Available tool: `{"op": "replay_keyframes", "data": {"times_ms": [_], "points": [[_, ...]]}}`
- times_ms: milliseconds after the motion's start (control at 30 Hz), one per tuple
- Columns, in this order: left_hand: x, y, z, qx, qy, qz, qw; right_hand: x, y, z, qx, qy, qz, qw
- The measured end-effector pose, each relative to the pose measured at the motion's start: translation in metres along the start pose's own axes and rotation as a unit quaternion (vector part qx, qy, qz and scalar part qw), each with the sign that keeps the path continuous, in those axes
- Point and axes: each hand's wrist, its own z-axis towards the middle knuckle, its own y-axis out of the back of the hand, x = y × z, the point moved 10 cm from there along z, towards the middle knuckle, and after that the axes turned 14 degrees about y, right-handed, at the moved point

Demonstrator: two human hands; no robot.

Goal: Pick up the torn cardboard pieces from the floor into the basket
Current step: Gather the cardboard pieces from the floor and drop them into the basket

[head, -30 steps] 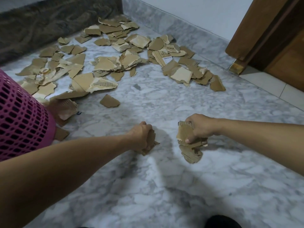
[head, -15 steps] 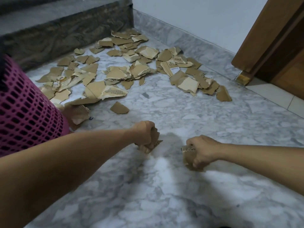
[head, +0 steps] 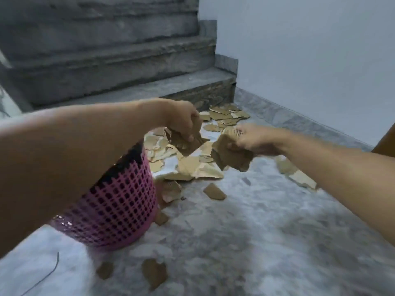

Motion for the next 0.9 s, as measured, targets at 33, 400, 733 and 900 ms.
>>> {"op": "replay_keyframes", "data": {"times_ms": [33, 400, 733, 900], "points": [[0.018, 0.025, -0.006, -0.015, 0.009, -0.001, 1.000, 0.026, 0.003, 0.015, -0.008, 0.015, 0.017, 1.000], [0.221, 0.124, -0.053, -0.108, 0.154, -0.079, 0.979, 0.235, -0.057, 0.115, -0.082, 0.101, 0.124, 0.984], [0.390, 0.078, -0.077, -0.175, 0.361, -0.053, 0.914, 0.204, -0.106, 0.122, -0.141, 0.024, -0.160, 0.977], [0.439, 0.057, -0.082, -0.162, 0.406, -0.134, 0.889, 0.166, -0.136, 0.112, -0.057, -0.086, 0.078, 0.992]]}}
